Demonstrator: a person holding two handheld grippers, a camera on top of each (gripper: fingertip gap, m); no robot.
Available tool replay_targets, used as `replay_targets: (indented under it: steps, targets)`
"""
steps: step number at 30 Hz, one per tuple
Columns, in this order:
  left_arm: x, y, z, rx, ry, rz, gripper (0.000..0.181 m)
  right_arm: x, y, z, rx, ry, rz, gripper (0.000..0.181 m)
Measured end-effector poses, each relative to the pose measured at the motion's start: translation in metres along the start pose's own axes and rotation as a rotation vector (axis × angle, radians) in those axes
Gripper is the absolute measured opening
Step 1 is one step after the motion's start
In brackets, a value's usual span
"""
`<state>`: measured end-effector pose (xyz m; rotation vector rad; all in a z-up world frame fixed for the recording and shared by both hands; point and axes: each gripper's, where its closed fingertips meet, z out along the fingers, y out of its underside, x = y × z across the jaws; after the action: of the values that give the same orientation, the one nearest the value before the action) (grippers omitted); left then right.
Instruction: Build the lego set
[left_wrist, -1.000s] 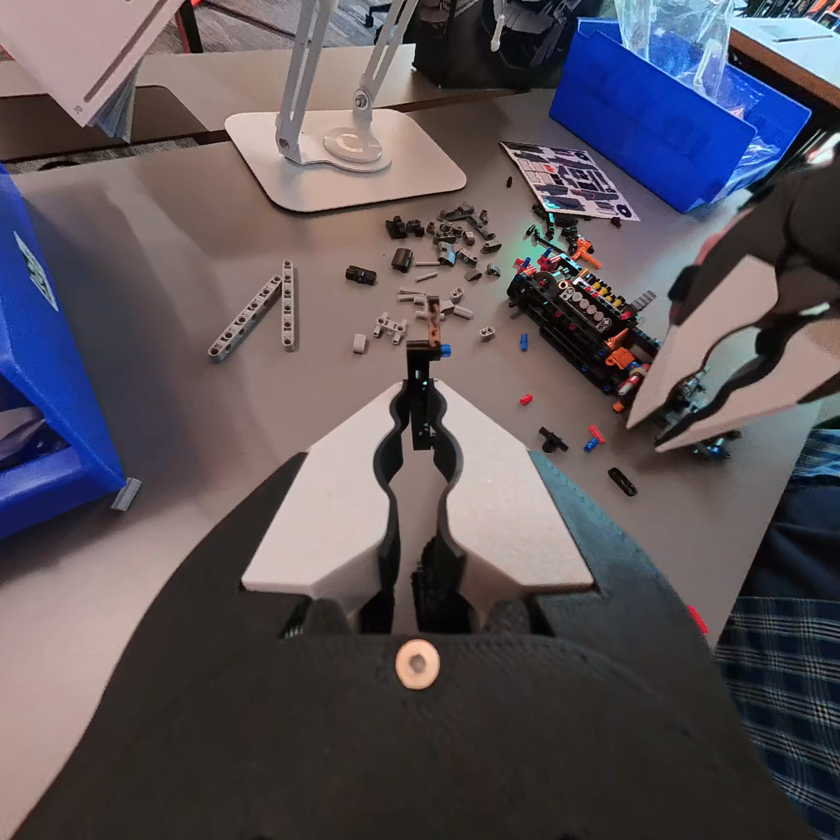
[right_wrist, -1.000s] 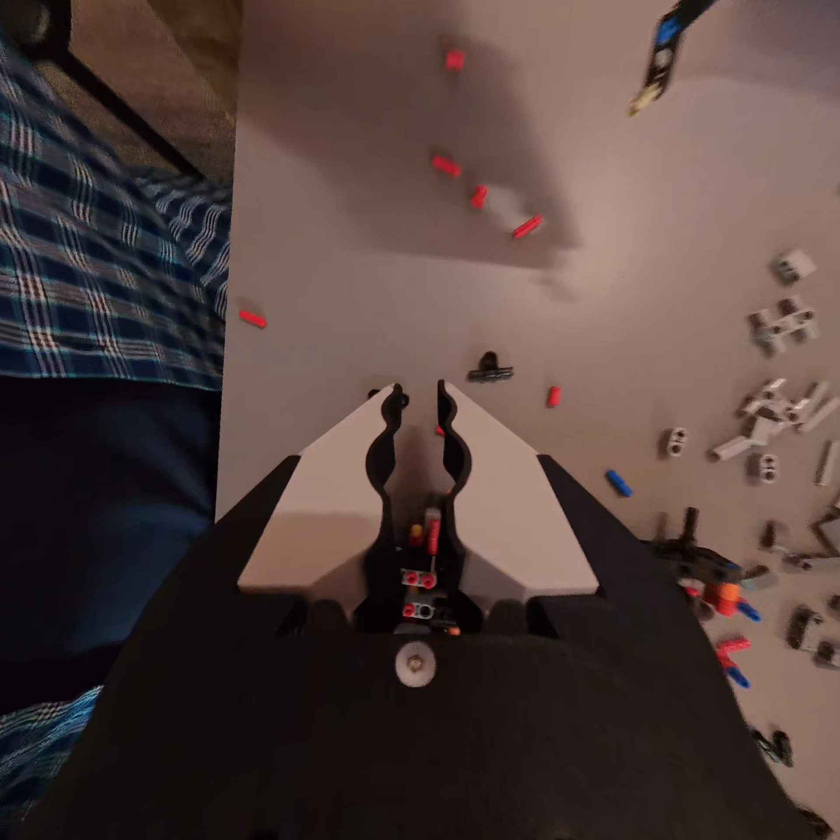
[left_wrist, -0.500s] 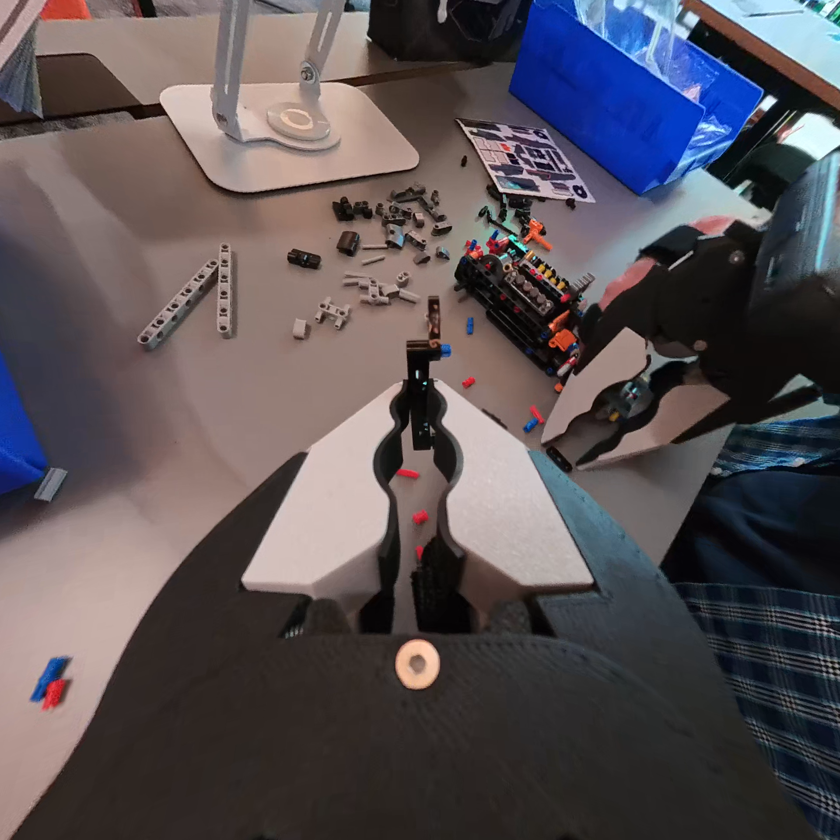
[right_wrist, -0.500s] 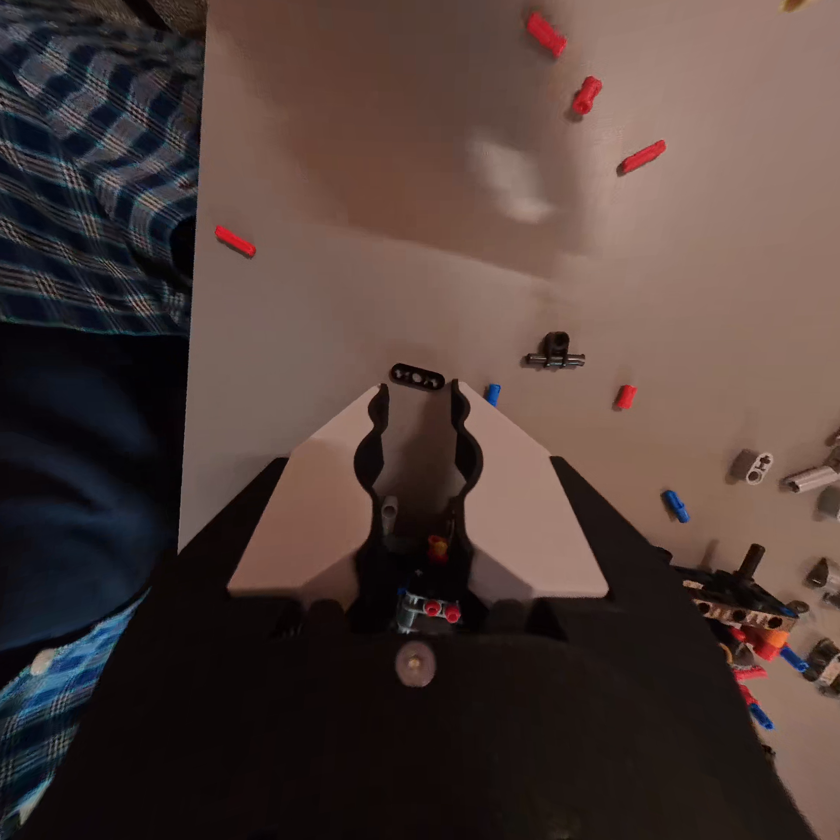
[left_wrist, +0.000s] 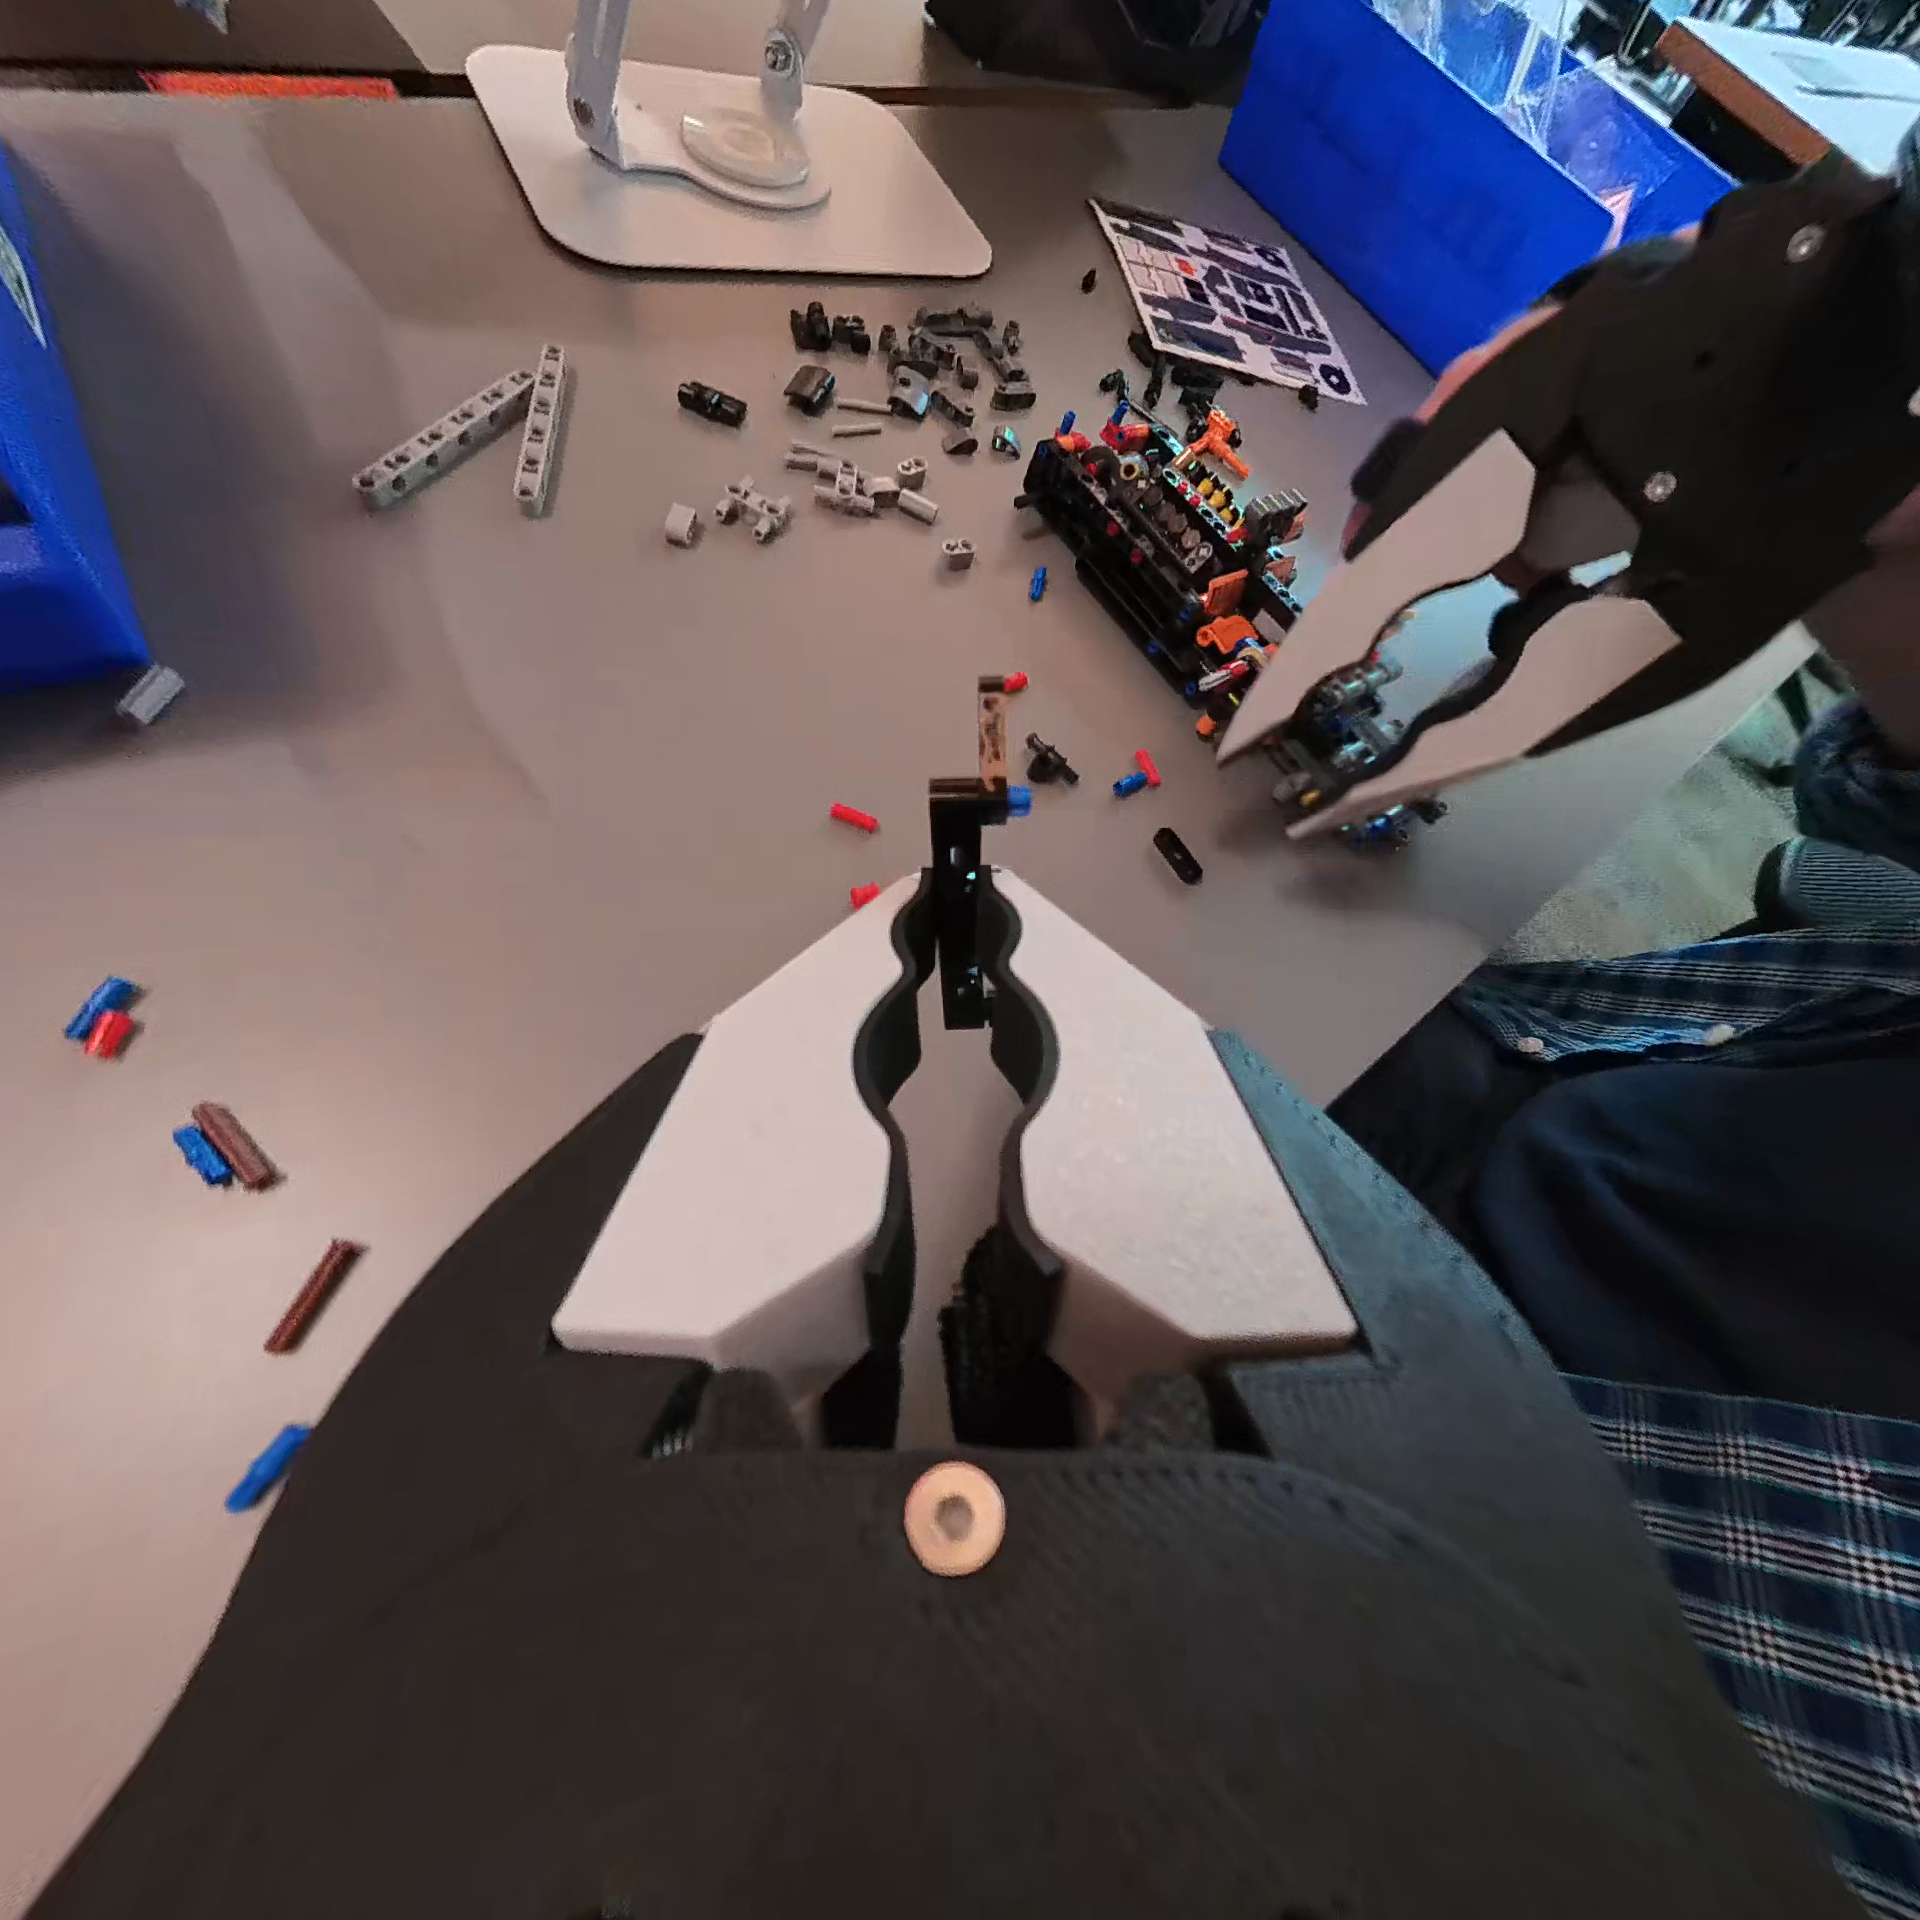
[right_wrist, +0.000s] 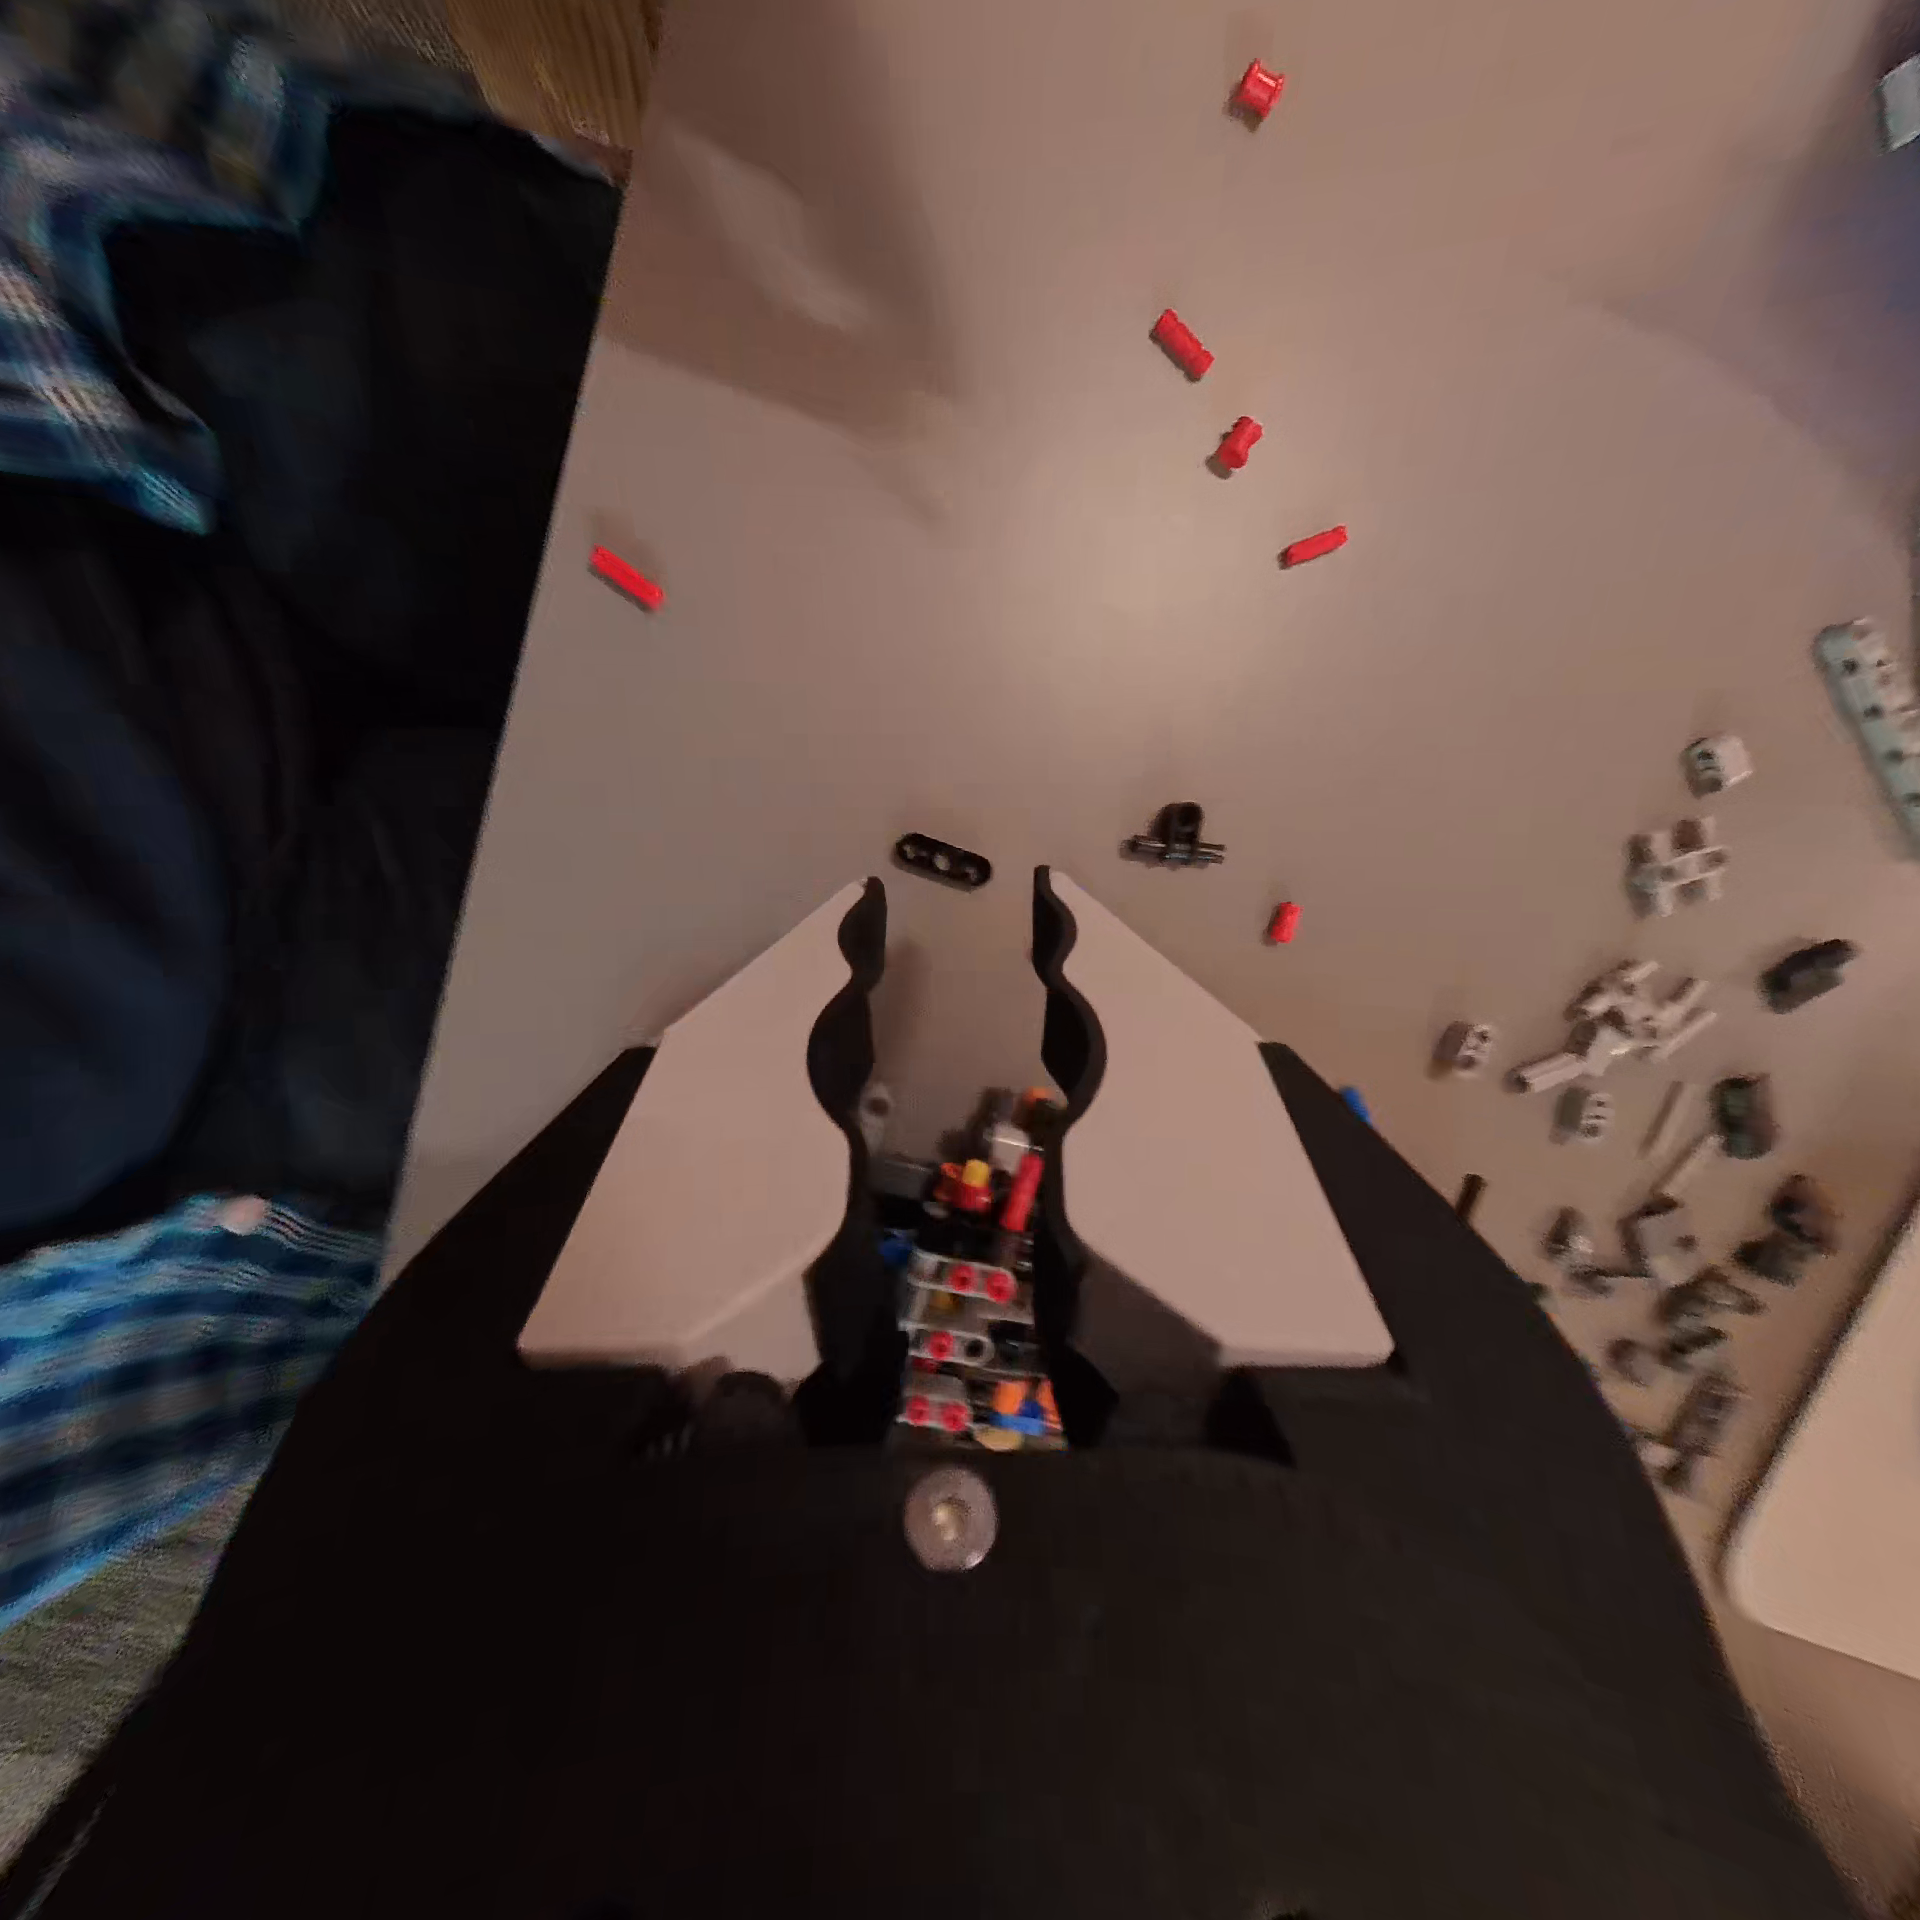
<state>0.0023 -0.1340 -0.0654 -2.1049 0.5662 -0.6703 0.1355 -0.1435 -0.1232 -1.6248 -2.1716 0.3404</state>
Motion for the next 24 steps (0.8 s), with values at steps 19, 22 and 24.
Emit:
replay_targets:
  steps: [19,22,24]
  targets:
    - [0.027,0.079,0.01,-0.425,0.351,-0.255,0.007,-0.004,0.009,0.039,-0.061,-0.312,-0.365,0.0]
    - [0.027,0.082,0.012,-0.493,0.43,-0.281,0.007,-0.01,0.006,0.034,-0.04,-0.319,-0.424,0.011]
    - [0.026,0.084,0.015,-0.532,0.456,-0.274,0.006,-0.016,0.007,0.03,-0.051,-0.335,-0.487,0.014]
